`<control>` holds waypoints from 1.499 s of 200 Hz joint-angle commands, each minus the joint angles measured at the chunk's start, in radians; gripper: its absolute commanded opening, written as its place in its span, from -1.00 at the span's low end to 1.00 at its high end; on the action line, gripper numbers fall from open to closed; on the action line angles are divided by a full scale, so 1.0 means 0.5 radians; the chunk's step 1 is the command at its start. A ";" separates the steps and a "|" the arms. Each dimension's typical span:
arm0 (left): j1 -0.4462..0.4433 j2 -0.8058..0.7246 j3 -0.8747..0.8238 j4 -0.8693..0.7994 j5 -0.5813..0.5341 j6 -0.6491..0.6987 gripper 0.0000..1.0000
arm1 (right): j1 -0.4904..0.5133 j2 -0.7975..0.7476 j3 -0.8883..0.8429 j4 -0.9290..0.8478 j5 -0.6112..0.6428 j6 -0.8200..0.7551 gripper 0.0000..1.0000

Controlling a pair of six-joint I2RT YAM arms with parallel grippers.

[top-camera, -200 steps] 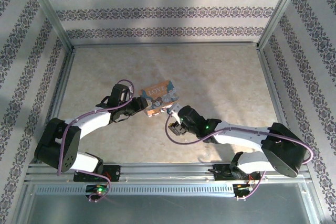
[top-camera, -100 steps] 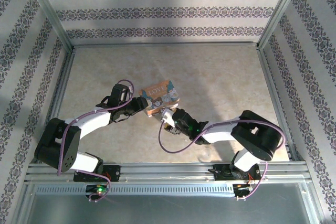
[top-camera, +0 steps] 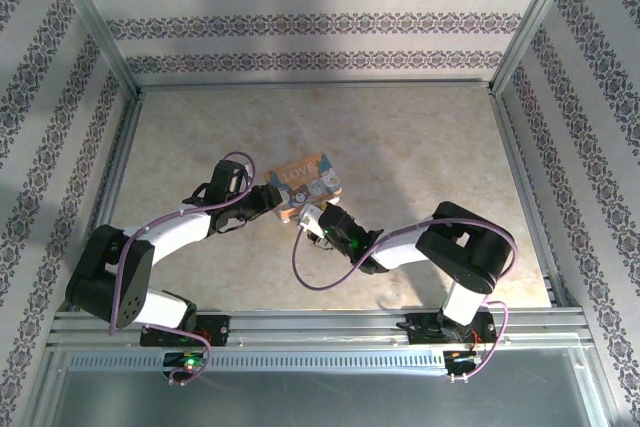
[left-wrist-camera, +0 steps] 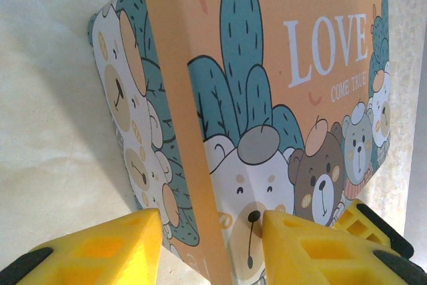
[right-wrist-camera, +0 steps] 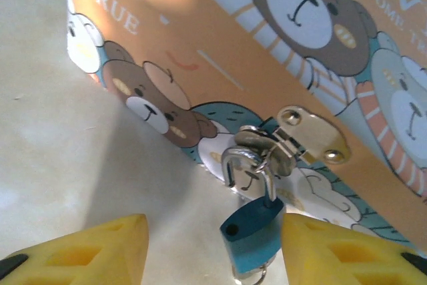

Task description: Unlock the padlock with the key

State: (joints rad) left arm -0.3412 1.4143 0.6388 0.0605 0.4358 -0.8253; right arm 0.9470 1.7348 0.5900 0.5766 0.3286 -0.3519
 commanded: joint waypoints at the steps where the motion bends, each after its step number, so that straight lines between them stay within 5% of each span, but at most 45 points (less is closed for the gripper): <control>1: -0.026 -0.034 0.008 -0.032 -0.040 -0.030 -0.14 | 0.007 0.034 0.035 0.057 0.097 -0.045 0.06; 188: -0.028 -0.067 -0.017 -0.029 -0.050 -0.037 -0.14 | -0.065 -0.042 -0.027 0.145 0.077 -0.069 -0.87; 300: -0.032 -0.002 -0.125 0.147 0.037 -0.139 -0.14 | -0.239 -0.291 -0.085 0.031 -0.569 0.771 -1.00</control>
State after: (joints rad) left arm -0.3412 1.4014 0.6041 0.1066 0.4412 -0.8661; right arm 0.8516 1.6360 0.5472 0.5484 0.1768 -0.1318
